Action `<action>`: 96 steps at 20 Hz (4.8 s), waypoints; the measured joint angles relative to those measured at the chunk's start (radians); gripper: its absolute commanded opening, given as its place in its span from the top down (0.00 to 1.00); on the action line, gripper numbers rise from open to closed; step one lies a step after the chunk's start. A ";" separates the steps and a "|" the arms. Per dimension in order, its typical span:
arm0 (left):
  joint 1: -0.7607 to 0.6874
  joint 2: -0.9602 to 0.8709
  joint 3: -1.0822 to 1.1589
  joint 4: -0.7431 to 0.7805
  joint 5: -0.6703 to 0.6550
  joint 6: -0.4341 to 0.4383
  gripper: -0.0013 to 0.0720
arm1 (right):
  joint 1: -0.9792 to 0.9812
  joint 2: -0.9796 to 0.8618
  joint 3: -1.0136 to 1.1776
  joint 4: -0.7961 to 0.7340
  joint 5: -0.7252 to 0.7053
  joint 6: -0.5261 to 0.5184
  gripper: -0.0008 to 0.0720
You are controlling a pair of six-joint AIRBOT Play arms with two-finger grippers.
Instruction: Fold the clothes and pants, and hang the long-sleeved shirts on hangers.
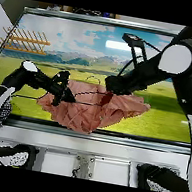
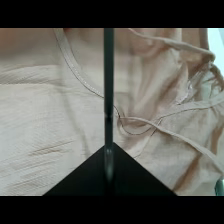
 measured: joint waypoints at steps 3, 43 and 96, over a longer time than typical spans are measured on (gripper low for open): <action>0.000 0.000 0.000 0.000 0.000 -0.001 0.98 | 0.035 -0.026 0.006 0.008 -0.049 0.006 0.98; 0.000 0.000 0.000 0.000 -0.003 -0.036 0.98 | -0.401 0.258 -0.100 0.250 0.095 -0.635 0.02; 0.000 0.000 0.000 0.005 -0.026 -0.038 0.98 | -0.819 0.195 -1.093 0.995 -0.179 -2.067 0.01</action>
